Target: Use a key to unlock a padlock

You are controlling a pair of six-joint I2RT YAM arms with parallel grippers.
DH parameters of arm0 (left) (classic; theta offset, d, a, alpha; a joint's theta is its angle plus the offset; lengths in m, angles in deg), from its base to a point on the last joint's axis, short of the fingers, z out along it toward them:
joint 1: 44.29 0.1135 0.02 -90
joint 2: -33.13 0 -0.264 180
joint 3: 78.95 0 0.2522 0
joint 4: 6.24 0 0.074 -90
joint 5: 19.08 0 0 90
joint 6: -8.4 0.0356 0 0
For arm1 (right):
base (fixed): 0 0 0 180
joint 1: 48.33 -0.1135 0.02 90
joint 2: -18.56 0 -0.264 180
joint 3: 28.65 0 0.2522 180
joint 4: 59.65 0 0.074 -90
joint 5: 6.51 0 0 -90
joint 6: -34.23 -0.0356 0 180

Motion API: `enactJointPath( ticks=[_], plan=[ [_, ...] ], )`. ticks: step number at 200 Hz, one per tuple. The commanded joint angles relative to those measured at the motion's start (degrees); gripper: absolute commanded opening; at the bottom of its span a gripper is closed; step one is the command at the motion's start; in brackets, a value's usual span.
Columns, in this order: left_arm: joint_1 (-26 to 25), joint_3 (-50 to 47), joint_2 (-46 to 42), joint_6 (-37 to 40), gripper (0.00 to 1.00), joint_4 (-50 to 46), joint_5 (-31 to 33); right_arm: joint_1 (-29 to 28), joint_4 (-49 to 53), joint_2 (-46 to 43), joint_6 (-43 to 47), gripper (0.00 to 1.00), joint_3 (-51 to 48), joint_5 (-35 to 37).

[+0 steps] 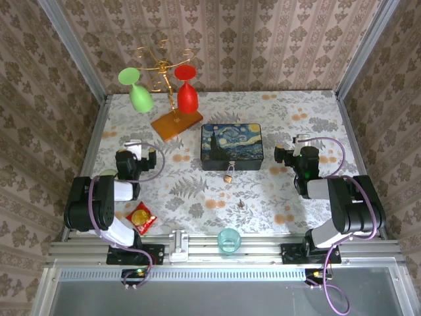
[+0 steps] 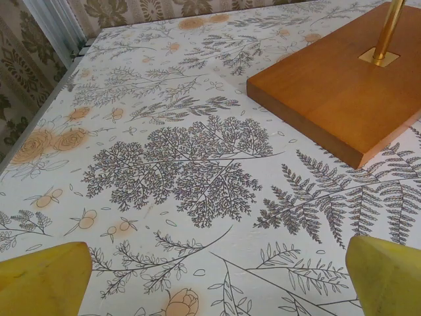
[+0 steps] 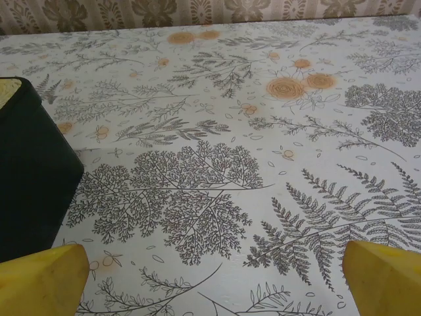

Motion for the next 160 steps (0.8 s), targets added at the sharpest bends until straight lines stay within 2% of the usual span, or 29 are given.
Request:
enactJointPath(
  ticks=[1, 160],
  plan=[
    [-0.26, 0.83, -0.27, 0.32, 1.0, 1.61, -1.06, 0.08, -1.03, 0.23, 1.0, 1.0, 0.76, -0.51],
    [0.0, 0.98, -0.18, -0.29, 1.0, 1.3, -0.28, 0.09, -1.01, 0.23, 1.01, 1.0, 0.7, -0.55]
  ],
)
